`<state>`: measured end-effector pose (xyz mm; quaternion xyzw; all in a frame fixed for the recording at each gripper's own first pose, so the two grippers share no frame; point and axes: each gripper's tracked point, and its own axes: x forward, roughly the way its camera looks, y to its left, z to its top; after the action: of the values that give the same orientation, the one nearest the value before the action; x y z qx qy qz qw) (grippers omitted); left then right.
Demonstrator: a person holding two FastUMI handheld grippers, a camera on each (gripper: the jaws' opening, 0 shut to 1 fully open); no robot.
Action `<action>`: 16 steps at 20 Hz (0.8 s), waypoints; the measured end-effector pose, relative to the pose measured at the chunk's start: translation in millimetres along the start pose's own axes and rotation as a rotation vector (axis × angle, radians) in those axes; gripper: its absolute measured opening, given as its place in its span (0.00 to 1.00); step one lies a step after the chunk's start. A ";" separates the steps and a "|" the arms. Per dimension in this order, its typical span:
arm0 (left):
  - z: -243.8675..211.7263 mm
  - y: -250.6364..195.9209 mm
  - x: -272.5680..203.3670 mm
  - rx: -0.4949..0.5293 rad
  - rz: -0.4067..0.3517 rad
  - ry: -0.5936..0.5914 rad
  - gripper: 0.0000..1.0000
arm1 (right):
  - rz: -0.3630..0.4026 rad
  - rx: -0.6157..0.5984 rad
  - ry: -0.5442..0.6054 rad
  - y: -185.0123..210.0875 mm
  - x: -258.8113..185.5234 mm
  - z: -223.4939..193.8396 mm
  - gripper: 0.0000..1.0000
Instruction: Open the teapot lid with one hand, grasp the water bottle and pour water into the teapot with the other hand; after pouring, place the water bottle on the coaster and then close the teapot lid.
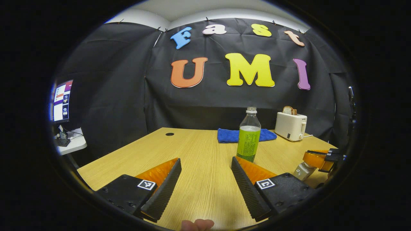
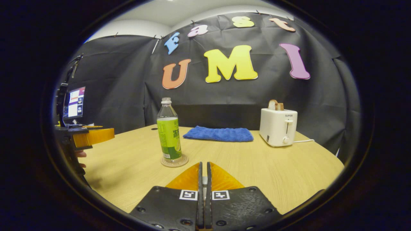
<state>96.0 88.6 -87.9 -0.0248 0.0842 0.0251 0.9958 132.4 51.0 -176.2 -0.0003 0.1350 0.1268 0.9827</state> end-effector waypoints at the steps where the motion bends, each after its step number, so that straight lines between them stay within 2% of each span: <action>1: 1.5 -2.0 -0.6 0.000 -0.004 -0.003 0.98 | -0.003 0.000 0.007 -0.4 0.4 -1.8 0.01; 7: 11.4 -9.3 -8.1 0.014 -0.013 -0.024 0.98 | -0.020 0.002 0.009 -1.8 0.6 -2.7 0.01; 9: 14.8 -12.0 -12.6 0.017 -0.014 -0.029 0.98 | -0.022 -0.003 0.005 -0.6 -0.4 -0.5 0.10; 11: 19.3 -15.0 -18.2 0.017 -0.016 -0.034 0.98 | -0.028 0.002 -0.010 -1.3 -5.0 5.4 0.10; 13: 28.5 -19.9 -25.6 0.016 -0.019 -0.051 0.98 | -0.030 0.016 -0.049 -1.7 -12.3 21.6 0.16; 14: 34.0 -23.6 -29.8 0.014 -0.022 -0.062 0.98 | -0.041 0.016 -0.067 -3.6 -16.0 29.1 0.27; 16: 44.2 -30.9 -37.4 0.015 -0.029 -0.082 0.98 | -0.050 0.017 -0.100 -7.4 -27.8 44.3 0.35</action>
<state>68.3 58.5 -36.7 -0.0174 0.0429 0.0110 0.9989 120.0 38.5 -126.3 0.0110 0.0867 0.1011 0.9910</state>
